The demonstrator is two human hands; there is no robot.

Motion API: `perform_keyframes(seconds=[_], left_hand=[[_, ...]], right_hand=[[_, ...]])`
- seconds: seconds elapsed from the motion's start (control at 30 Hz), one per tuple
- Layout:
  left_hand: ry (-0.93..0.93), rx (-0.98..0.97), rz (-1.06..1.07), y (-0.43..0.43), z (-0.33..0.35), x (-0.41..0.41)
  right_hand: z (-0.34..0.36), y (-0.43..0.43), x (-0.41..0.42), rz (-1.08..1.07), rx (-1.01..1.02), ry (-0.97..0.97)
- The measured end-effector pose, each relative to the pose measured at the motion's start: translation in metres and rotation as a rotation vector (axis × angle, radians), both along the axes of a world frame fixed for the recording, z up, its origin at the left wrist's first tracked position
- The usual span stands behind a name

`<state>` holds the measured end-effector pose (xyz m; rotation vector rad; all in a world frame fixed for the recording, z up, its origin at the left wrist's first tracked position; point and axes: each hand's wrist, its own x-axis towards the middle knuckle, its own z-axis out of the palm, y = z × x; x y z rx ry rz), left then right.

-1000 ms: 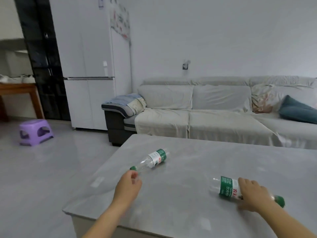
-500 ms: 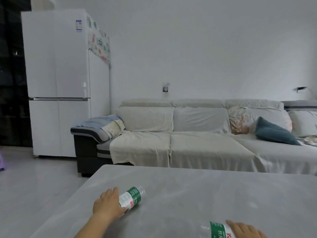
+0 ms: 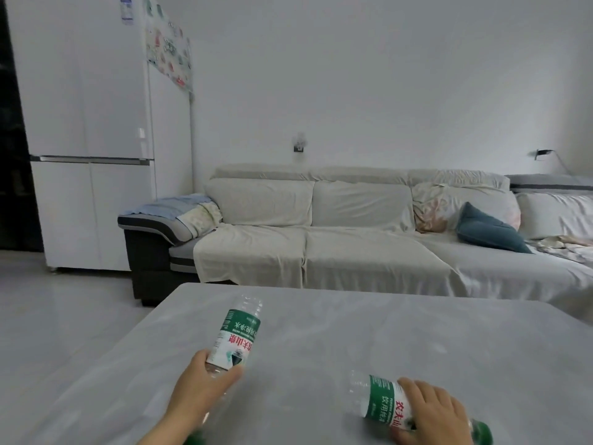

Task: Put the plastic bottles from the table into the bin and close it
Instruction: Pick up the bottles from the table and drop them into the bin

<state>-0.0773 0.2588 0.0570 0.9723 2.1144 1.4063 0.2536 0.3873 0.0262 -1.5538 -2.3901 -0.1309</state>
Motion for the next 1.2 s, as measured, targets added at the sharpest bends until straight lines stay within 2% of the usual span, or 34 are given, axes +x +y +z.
perform_keyframes(seconds=[0.03,0.13,0.23,0.33,0.43,0.53,0.6,0.67,0.73,0.87,1.0,1.13,1.2], left_hand=[[-0.049,0.070,-0.030,-0.015,0.008,0.009],[-0.188,0.233,-0.125,-0.070,0.034,0.038],[-0.147,0.256,-0.256,-0.127,0.044,0.061],[-0.079,0.125,-0.400,-0.169,0.030,0.084],[-0.086,-0.039,-0.390,-0.198,-0.012,0.104],[-0.238,-0.205,-0.335,-0.222,-0.059,0.119],[-0.438,-0.350,-0.339,-0.235,-0.083,0.130],[-0.556,-0.508,-0.337,-0.250,-0.101,0.139],[-0.605,-0.635,-0.312,-0.262,-0.114,0.143],[-0.759,-0.712,-0.231,-0.267,-0.126,0.136],[-0.876,-0.817,-0.243,-0.267,-0.129,0.129],[-1.025,-0.674,-0.157,-0.270,-0.126,0.126],[-1.017,-0.572,-0.100,-0.269,-0.126,0.127]], right_hand=[[0.002,-0.011,0.002,0.016,0.044,0.106],[0.016,-0.067,0.005,0.144,-0.088,0.437],[0.037,-0.136,0.014,0.250,-0.253,0.774],[0.030,-0.185,0.026,0.317,-0.482,0.865],[0.000,-0.224,0.035,0.265,-0.667,0.943],[-0.038,-0.253,0.042,0.042,-0.866,1.048],[-0.061,-0.267,0.046,-0.179,-1.136,1.190],[-0.079,-0.282,0.051,-0.322,-1.402,1.186],[-0.093,-0.293,0.057,-0.417,-1.558,1.166],[-0.093,-0.301,0.063,-0.477,-1.708,1.155],[-0.084,-0.304,0.057,-0.526,-1.723,1.070],[-0.092,-0.298,0.052,-0.607,-1.880,1.176],[-0.099,-0.291,0.057,-0.632,-1.892,1.230]])
